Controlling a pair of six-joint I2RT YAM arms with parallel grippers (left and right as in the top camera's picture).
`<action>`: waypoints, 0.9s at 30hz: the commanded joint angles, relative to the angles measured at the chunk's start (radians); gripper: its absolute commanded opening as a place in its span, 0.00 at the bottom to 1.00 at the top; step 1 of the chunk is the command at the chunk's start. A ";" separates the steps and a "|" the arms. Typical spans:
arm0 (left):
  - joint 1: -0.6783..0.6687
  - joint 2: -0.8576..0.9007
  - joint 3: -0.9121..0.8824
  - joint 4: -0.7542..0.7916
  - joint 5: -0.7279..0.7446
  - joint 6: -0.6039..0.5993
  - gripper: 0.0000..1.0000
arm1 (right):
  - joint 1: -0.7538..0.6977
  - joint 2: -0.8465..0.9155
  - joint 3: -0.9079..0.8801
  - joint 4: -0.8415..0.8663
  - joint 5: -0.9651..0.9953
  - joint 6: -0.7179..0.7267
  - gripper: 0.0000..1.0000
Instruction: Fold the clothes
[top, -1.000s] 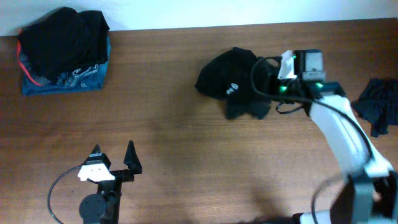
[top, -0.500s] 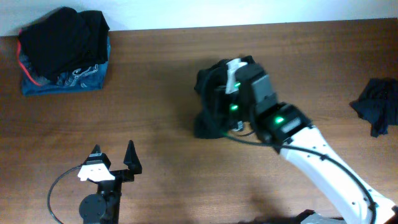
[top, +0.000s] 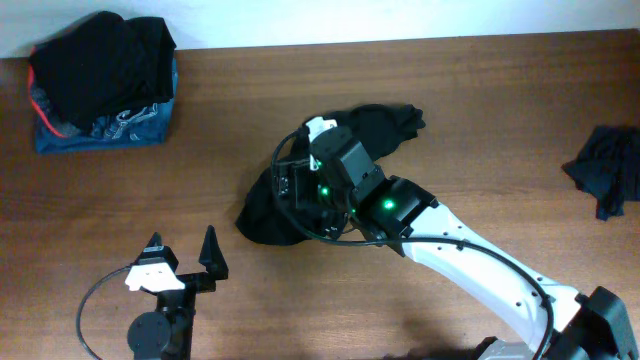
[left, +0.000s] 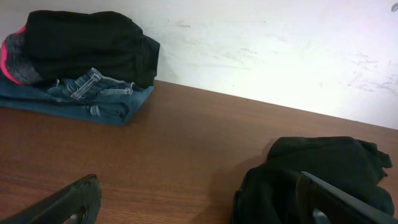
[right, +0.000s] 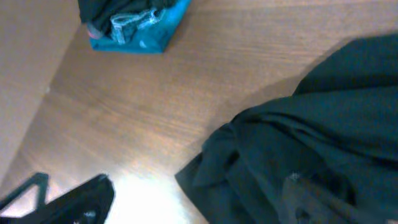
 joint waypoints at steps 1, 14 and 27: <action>0.004 -0.005 -0.007 0.000 -0.003 0.010 0.99 | -0.055 -0.046 0.031 -0.076 0.084 -0.077 0.95; 0.004 -0.005 -0.007 0.000 -0.003 0.010 0.99 | -0.586 0.041 0.034 -0.191 -0.101 -0.033 0.99; 0.004 -0.005 -0.007 0.000 -0.003 0.010 0.99 | -0.602 0.405 0.034 0.061 -0.349 0.021 0.99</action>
